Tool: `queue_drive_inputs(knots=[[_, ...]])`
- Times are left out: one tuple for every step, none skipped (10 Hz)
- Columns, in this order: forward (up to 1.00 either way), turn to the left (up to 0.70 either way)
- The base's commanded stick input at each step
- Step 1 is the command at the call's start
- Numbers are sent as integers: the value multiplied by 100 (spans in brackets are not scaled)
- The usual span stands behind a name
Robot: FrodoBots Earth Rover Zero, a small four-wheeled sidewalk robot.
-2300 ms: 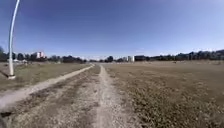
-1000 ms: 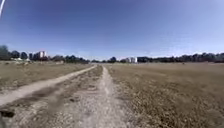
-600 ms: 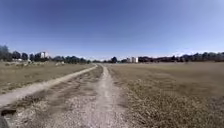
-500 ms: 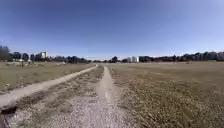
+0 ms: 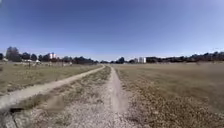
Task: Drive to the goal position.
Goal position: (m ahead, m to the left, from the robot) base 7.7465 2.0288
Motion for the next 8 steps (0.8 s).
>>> queue_drive_inputs(knots=[[69, 6], [69, 6], [69, 6], [69, 6], [69, 6], [69, 6], [69, 6], [69, 6]])
